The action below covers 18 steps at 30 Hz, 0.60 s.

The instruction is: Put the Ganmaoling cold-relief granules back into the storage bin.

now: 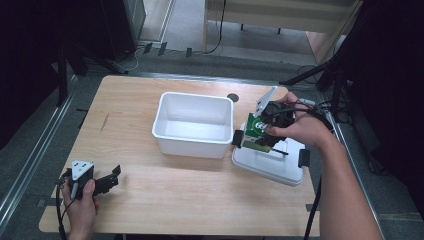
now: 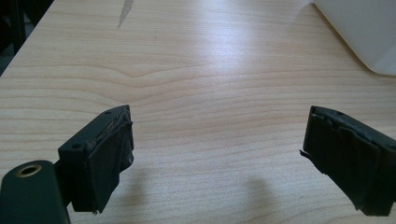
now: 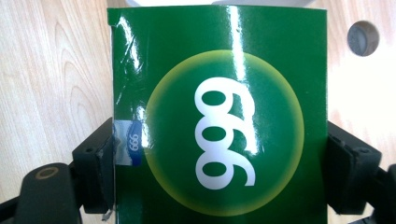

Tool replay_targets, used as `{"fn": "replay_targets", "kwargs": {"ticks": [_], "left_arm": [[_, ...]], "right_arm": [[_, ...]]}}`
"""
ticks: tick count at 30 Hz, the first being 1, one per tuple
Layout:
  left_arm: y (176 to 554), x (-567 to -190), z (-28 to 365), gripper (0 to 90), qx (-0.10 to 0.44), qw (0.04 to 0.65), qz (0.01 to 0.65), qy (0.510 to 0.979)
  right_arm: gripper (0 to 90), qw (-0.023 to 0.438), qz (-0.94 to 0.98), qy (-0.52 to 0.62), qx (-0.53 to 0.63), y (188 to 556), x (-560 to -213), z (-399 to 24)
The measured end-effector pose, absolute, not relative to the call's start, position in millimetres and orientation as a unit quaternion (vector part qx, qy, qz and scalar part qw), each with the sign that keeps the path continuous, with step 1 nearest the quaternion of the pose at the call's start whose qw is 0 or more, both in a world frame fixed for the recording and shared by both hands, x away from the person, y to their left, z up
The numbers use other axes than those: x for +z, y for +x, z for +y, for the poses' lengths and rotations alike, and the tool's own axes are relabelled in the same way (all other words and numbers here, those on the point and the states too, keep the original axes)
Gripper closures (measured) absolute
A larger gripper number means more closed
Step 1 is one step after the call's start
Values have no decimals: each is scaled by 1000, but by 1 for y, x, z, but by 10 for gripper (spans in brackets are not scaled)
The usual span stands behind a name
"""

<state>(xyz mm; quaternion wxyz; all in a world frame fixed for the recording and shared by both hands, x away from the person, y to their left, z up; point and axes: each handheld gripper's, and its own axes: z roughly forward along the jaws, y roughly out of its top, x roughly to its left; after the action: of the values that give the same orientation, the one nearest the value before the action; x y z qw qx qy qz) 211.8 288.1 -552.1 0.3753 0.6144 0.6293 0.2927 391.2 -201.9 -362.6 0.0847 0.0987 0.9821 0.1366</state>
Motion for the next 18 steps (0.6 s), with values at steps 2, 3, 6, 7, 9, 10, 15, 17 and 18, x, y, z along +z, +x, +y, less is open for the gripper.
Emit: {"fn": "replay_targets", "kwargs": {"ticks": [2,3,6,7,9,10,15,17,18], "left_arm": [[212,-552,288,87,293,375,629,615],[212,-552,288,87,293,375,629,615],[212,-552,288,87,293,376,629,614],[212,-552,288,87,293,376,629,614],[212,-552,289,86,292,376,629,614],[212,-552,289,86,292,376,629,614],[212,-552,289,86,291,376,629,615],[212,-552,289,87,291,377,630,614],[212,-552,289,86,291,377,630,614]], "right_arm": [[164,90,982,94,134,393,-358,-199],[164,92,983,91,132,394,-356,-198],[164,93,982,92,134,397,-347,-195],[164,95,982,93,135,398,-344,-194],[164,97,982,92,135,400,-338,-191],[164,98,982,92,136,402,-334,-189],[164,105,981,79,140,405,-322,-173],[164,108,981,71,142,406,-319,-165],[164,108,981,69,143,406,-317,-163]]}}
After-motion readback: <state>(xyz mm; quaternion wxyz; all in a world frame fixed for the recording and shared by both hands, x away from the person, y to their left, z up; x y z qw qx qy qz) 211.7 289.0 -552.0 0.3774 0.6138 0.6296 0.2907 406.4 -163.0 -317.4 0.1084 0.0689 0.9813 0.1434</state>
